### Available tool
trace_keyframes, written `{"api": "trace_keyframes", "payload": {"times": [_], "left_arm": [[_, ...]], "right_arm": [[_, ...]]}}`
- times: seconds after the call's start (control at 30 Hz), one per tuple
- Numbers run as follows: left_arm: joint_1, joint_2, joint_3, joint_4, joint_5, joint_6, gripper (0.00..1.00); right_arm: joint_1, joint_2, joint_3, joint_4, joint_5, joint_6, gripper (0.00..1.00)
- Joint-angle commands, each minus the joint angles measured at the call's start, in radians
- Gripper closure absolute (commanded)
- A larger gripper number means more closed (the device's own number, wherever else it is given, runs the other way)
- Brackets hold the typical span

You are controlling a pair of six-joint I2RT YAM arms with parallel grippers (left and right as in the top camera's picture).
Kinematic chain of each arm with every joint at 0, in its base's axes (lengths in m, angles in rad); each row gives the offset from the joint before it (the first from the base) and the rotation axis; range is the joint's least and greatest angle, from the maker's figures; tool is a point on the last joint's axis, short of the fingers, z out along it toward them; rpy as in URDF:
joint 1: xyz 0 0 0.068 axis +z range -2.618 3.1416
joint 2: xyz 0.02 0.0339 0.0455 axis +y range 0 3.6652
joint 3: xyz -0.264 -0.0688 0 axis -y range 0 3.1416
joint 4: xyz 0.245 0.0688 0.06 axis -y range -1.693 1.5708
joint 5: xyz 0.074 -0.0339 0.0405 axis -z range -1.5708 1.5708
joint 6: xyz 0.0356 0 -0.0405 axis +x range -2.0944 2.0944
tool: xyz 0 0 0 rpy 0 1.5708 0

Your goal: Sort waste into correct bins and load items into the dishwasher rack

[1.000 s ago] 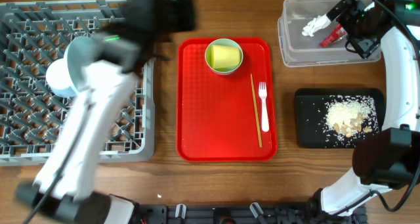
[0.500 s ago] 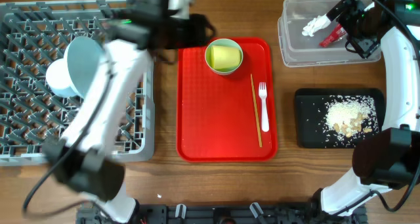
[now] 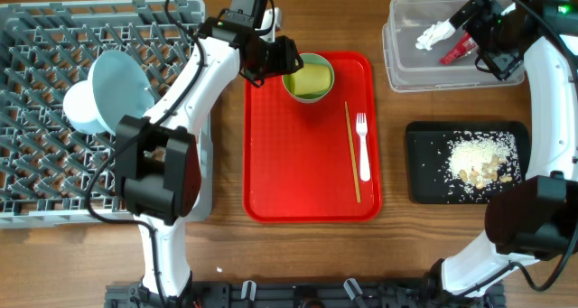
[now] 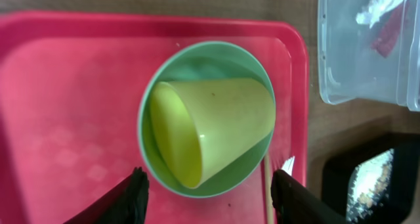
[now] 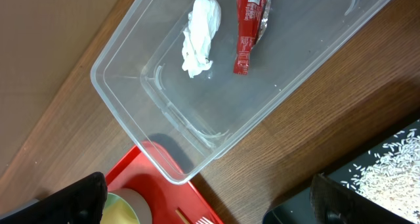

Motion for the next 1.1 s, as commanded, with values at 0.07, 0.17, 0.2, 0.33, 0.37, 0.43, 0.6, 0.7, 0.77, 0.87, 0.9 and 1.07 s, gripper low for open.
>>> {"api": "trace_keyframes", "payload": {"times": [0.07,0.17,0.2,0.33,0.37,0.43,0.6,0.7,0.77,0.87,0.9,1.07], "left_arm": [[-0.021,0.055,0.000,0.006,0.082,-0.034,0.48],[-0.031,0.076,0.000,0.021,0.086,-0.033,0.48],[-0.034,0.077,0.000,0.027,0.090,-0.033,0.48],[-0.051,0.079,-0.003,0.061,0.083,-0.033,0.50],[-0.053,0.080,-0.009,0.074,0.078,-0.034,0.51],[-0.053,0.087,-0.012,0.083,0.078,-0.035,0.56],[-0.053,0.138,-0.012,0.103,0.078,-0.063,0.60],[-0.053,0.149,-0.012,0.116,0.078,-0.064,0.69],[-0.053,0.149,-0.012,0.138,0.078,-0.068,0.78],[-0.053,0.149,-0.012,0.166,0.078,-0.082,0.81],[-0.053,0.149,-0.012,0.173,0.078,-0.097,0.88],[-0.053,0.149,-0.012,0.156,0.078,-0.108,0.96]], "right_arm": [[0.002,-0.018,0.001,0.000,0.022,-0.015,0.00],[0.002,-0.018,0.001,0.000,0.022,-0.015,0.00],[0.002,-0.018,0.001,0.000,0.022,-0.015,0.00],[0.002,-0.018,0.001,0.000,0.022,-0.015,0.00],[0.002,-0.018,0.001,0.000,0.022,-0.015,0.00],[0.002,-0.018,0.001,0.000,0.022,-0.015,0.00],[0.002,-0.018,0.001,0.000,0.022,-0.015,0.00],[0.002,-0.018,0.001,0.000,0.022,-0.016,0.00],[0.002,-0.018,0.001,0.000,0.022,-0.015,0.00],[0.002,-0.018,0.001,0.000,0.022,-0.015,0.00],[0.002,-0.018,0.001,0.000,0.022,-0.015,0.00],[0.002,-0.018,0.001,0.000,0.022,-0.015,0.00]]}}
